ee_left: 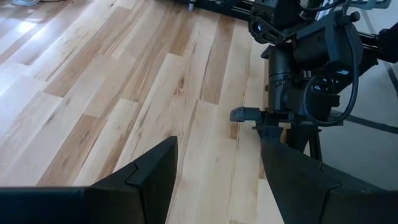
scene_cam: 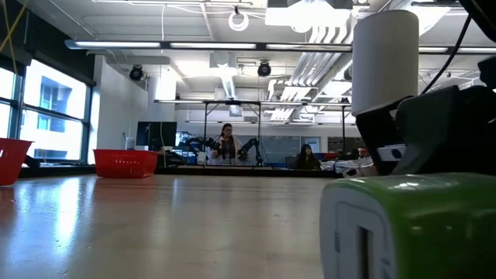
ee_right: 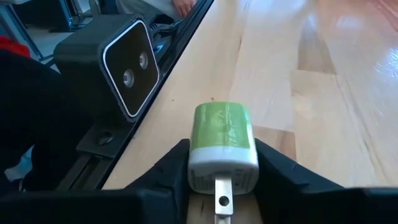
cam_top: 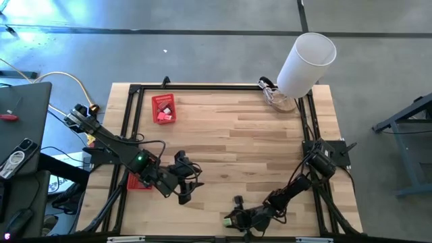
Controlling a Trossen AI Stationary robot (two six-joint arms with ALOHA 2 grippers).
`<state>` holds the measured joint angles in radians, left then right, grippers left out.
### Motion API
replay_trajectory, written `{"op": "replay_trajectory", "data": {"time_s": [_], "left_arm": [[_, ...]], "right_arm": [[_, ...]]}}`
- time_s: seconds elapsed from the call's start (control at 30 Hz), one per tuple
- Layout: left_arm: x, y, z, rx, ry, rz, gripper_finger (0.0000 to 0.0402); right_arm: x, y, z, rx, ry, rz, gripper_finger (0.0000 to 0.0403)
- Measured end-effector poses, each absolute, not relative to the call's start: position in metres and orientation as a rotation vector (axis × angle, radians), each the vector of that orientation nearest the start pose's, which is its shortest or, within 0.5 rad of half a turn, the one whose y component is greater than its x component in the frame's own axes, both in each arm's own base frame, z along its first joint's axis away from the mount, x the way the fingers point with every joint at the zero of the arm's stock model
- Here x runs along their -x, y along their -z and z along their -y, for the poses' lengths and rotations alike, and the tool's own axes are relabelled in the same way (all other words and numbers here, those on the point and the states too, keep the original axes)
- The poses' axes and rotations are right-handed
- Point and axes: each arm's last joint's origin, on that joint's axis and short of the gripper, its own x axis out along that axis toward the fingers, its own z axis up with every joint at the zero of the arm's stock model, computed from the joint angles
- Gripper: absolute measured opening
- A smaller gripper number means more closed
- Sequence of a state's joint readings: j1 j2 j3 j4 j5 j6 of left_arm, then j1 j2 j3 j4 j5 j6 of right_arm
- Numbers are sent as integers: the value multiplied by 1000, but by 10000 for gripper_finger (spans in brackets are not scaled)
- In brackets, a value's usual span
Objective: Pick & Place Office items
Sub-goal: Put the green adaptor into the top red bin
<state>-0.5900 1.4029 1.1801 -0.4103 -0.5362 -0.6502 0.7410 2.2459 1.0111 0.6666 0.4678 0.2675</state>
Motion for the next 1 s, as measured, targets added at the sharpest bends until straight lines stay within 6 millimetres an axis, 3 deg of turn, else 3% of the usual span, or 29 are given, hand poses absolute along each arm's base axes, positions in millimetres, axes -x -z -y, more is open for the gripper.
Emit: {"op": "replay_trajectory", "data": {"time_s": [0.57,0.8,1.0], "left_arm": [[-261,-312,157,249,-111,-530,222],[-265,-307,157,224,-119,-543,222],[-273,-294,160,146,-119,-580,222]], "right_arm": [[-298,-56,-268,104,-205,-487,120],[-289,-85,-262,170,-85,-537,120],[-287,-116,-257,124,-5,-501,120]]}}
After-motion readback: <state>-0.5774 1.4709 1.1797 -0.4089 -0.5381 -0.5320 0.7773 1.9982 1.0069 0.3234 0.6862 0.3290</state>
